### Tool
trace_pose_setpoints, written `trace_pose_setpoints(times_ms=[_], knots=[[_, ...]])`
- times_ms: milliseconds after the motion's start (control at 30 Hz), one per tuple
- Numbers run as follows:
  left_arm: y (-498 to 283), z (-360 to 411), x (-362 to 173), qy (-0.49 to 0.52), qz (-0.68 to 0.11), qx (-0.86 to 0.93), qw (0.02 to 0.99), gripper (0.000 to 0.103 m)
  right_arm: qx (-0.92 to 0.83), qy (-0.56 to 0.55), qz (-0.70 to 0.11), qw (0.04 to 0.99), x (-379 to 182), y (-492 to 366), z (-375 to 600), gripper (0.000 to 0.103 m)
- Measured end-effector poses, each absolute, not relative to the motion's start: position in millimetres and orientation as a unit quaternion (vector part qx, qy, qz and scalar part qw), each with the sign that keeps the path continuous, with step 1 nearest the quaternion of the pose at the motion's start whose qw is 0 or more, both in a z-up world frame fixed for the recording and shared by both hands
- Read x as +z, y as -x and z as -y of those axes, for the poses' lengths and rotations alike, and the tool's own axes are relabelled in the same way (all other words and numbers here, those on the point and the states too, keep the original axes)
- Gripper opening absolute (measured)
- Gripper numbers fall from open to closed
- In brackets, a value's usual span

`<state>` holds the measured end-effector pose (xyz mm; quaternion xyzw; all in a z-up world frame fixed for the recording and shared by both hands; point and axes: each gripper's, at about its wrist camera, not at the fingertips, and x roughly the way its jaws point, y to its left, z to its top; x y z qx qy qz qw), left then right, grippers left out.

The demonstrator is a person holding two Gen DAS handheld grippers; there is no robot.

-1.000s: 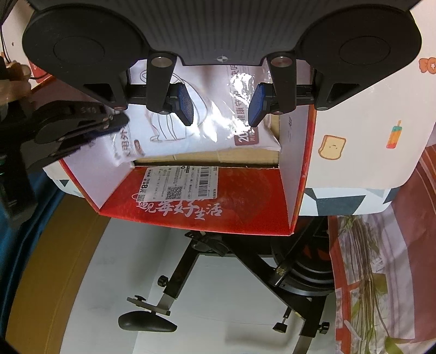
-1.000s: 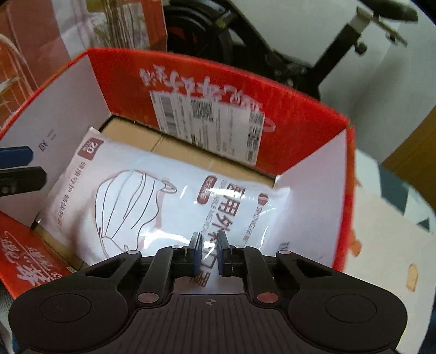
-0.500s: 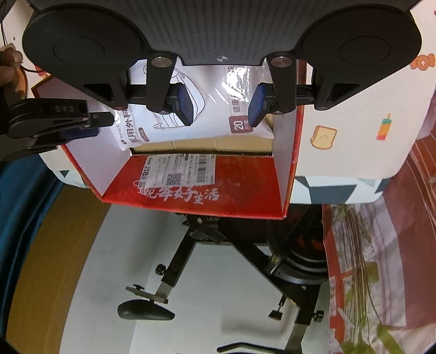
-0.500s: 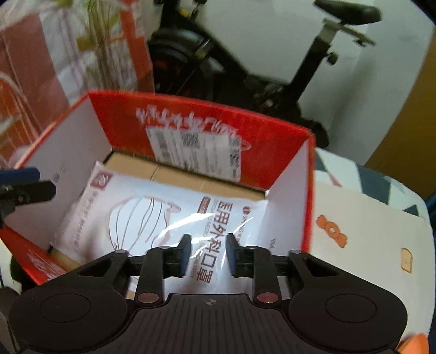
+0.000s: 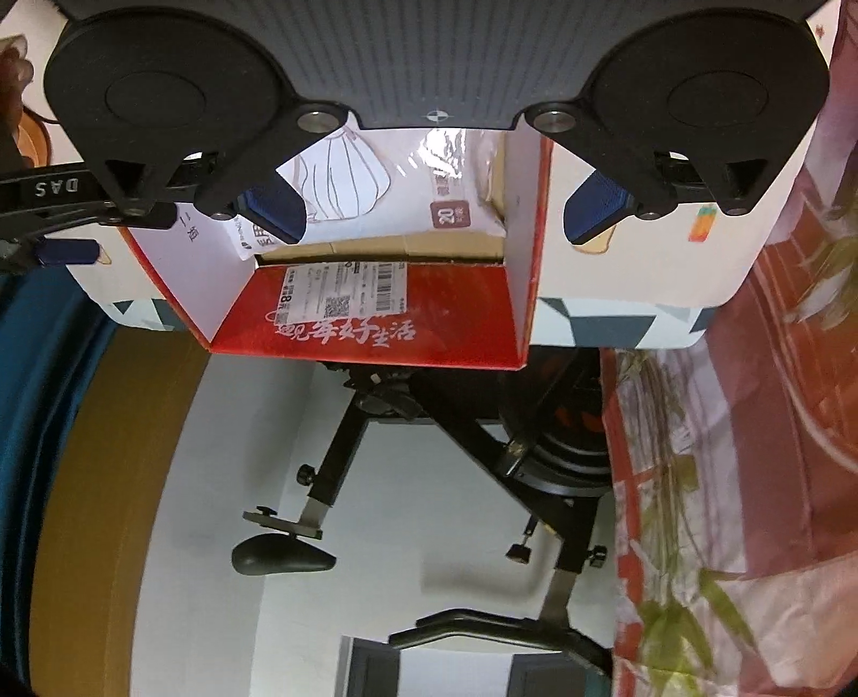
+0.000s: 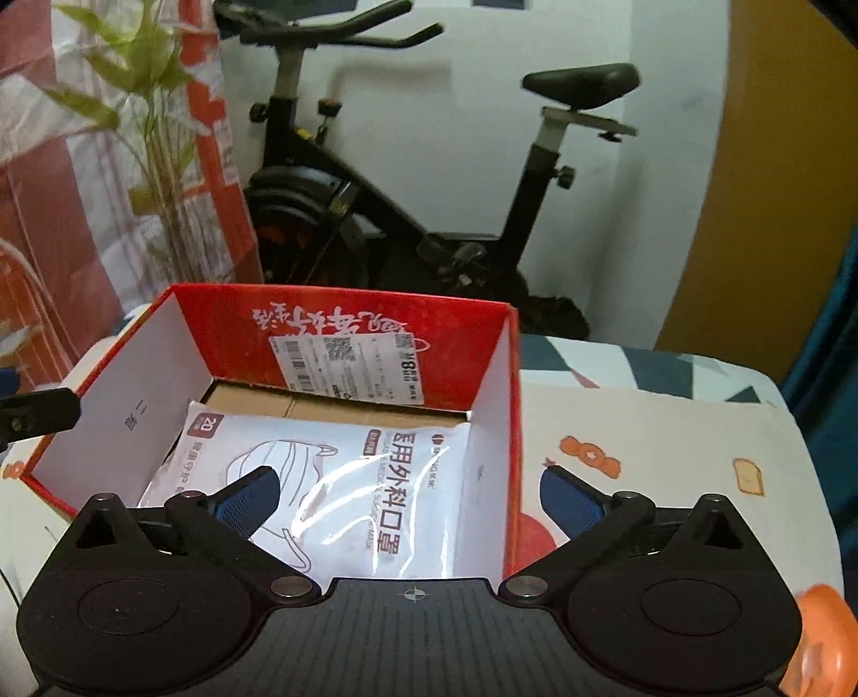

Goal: Organize soft objects
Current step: 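Withdraw the right tool from the box back toward the table items, then grasp the blue-and-white snack bag with the right tool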

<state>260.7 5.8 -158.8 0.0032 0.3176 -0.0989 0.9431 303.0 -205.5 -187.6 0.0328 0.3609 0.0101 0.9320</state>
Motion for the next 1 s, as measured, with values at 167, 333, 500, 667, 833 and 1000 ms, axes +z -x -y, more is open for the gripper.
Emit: trace_pose_setpoints(times_ms=[167,333,500,667,833,1000], knots=[[-246,-13,-155,-0.001,-0.306,-0.086,0.948,0.103,0.014,-0.056,-0.323,0.945,-183,-275,210,0.103],[-227,-20,-153,-0.004,-0.298,-0.08,0.951,0.103,0.005,-0.069,-0.304,0.95,-182,-252,211,0.103],[-205,-27,-152,-0.004,-0.288,-0.075,0.955,0.103,-0.008,-0.076,-0.272,0.959,-181,-223,214,0.103],[-179,-31,-154,-0.007,-0.278,-0.072,0.958,0.103,-0.005,-0.075,-0.24,0.968,-180,-194,215,0.103],[-155,-34,-161,-0.014,-0.271,-0.073,0.96,0.103,0.0,-0.081,-0.227,0.97,-191,-167,215,0.103],[-133,-36,-171,-0.013,-0.272,-0.074,0.959,0.103,0.013,-0.095,-0.223,0.97,-209,-143,213,0.103]])
